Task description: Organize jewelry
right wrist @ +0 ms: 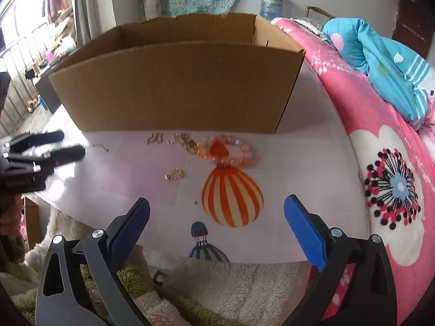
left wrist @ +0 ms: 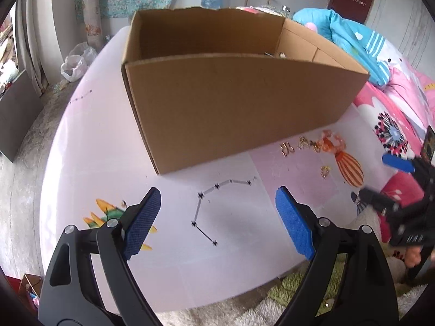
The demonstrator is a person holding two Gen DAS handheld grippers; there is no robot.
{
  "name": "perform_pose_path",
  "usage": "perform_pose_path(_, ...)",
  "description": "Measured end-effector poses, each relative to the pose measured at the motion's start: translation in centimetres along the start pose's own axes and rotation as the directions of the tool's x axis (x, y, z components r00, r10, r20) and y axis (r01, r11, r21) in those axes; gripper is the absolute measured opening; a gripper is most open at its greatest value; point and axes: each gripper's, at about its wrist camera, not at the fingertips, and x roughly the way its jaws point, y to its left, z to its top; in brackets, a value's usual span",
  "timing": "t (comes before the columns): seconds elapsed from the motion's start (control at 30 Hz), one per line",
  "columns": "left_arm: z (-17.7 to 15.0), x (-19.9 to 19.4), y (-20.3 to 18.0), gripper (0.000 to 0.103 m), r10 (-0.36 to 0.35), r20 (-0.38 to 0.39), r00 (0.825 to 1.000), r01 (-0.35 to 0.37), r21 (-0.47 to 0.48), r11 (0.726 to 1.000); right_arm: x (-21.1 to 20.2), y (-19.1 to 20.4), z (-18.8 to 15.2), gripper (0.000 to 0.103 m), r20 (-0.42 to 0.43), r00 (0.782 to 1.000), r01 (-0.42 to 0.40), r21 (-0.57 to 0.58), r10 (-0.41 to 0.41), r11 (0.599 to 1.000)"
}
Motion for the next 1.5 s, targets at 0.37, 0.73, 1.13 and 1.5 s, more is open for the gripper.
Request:
perform_pose_path(0.37,1.2,1.0,-0.2,0.083,-0.017,0.017,1.0,0.017,-0.038,0.999,0.7,1.4,0.1,0.096,-0.007,1.0,0.02,-0.017,-0.02,1.0)
perform_pose_path(0.73,1.7,1.4,-0.4,0.083,-0.034,0.02,0.999,0.035,-0.06,0.998,0.3,2.1,0.4,0.096,0.014,1.0,-0.009,-0.026,0.01,1.0)
perform_pose_path(1.13,1.7,1.5,-0.3,0.083,-0.036,0.015,0.999,0.037,-0.068,0.997,0.2,2.6,0.6,0.096,0.013,0.999,-0.048,-0.029,0.048,0.998)
perform_pose_path(1.5,1.5,1.6,-0.2,0.083,-0.037,0.014,0.999,0.038,-0.077,0.996,-0.1,2.8,0.7,0.096,0.021,0.997,-0.071,-0.031,0.072,0.997)
